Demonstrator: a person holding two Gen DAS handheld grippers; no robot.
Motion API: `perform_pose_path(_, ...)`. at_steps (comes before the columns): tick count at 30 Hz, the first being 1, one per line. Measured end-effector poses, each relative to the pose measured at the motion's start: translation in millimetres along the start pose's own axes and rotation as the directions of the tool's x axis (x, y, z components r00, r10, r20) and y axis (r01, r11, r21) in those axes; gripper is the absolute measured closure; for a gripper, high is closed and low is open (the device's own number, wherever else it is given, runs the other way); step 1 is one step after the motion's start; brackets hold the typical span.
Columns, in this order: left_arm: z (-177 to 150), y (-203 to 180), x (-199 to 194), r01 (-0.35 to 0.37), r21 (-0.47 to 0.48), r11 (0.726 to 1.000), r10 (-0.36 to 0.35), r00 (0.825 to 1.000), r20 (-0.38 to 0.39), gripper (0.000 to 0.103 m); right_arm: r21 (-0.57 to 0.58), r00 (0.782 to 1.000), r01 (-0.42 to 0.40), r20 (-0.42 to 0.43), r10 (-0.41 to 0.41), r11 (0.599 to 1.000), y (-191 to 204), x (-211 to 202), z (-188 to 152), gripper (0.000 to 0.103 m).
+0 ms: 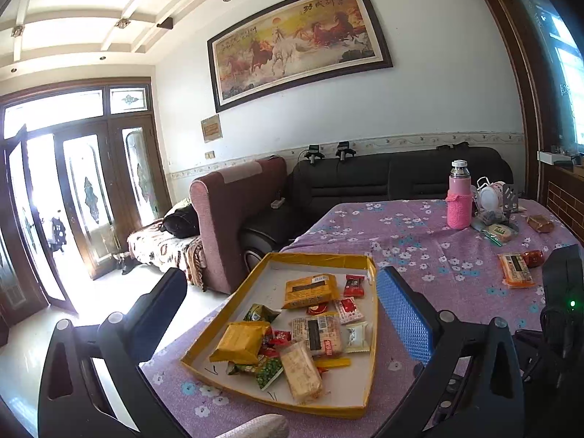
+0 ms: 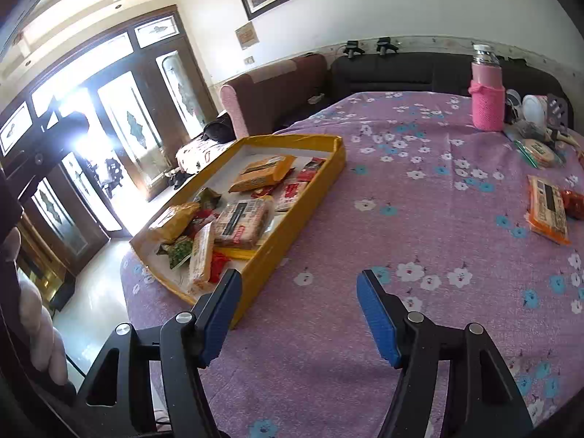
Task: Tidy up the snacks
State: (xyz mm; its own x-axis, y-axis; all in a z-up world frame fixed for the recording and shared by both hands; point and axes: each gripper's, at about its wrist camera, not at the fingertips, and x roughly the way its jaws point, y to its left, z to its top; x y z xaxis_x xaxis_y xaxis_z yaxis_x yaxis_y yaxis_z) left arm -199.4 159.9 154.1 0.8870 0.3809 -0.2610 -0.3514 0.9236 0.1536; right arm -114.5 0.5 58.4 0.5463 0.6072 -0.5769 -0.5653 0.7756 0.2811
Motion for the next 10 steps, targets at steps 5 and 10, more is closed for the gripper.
perform_pose_path(5, -8.3, 5.5, 23.0, 0.09, -0.086, 0.992, -0.101, 0.984, -0.143, 0.0, -0.05, 1.0, -0.014, -0.013, 0.014, 0.999, 18.0, 3.3, -4.2, 0.036)
perform_pose_path(10, -11.2, -7.5, 32.9, 0.138, -0.096, 0.986, -0.155, 0.966, -0.204, 0.0, 0.017, 1.0, 0.015, 0.003, -0.015, 1.0, 0.3, -6.1, -1.8, 0.035)
